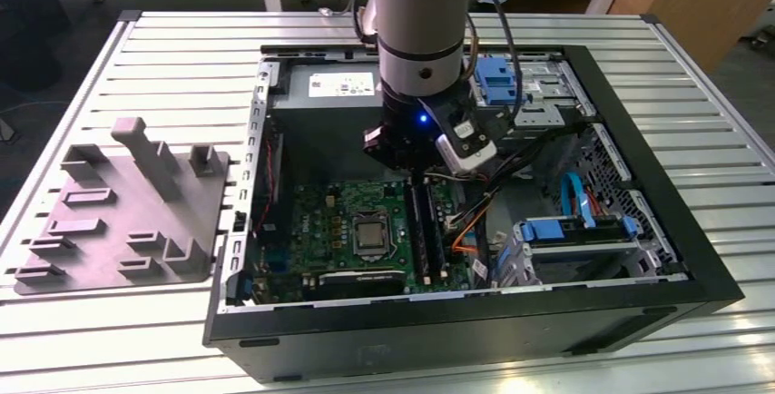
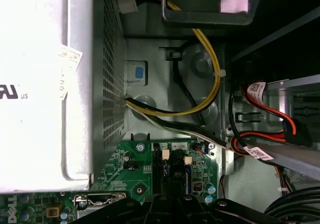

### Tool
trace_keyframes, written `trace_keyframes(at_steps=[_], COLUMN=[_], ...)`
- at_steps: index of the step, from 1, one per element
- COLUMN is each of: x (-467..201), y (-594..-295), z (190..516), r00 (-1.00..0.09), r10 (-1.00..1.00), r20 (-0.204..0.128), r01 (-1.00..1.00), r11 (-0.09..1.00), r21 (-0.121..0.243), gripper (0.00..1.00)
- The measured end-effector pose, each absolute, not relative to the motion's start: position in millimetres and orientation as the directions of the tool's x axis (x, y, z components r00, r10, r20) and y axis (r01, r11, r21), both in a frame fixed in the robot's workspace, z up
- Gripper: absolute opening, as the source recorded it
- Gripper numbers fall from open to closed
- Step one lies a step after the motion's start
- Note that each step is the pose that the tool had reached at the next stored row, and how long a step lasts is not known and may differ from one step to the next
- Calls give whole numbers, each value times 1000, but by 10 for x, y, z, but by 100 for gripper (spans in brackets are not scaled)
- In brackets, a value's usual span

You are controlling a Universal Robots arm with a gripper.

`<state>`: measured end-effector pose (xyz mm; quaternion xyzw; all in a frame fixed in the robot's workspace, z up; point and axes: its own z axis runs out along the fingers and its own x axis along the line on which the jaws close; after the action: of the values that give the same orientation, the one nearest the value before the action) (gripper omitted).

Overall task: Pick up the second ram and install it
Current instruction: 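Press down the second ram until it locks into place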

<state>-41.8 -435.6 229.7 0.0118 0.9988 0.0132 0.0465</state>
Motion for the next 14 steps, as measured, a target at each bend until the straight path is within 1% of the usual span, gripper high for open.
trace_keyframes(at_steps=[14], x=[-433], y=[-4356], z=[2180], r00=[-995], r10=[25], r20=[-92], r01=[22], r11=[999], r21=[27], gripper=[10])
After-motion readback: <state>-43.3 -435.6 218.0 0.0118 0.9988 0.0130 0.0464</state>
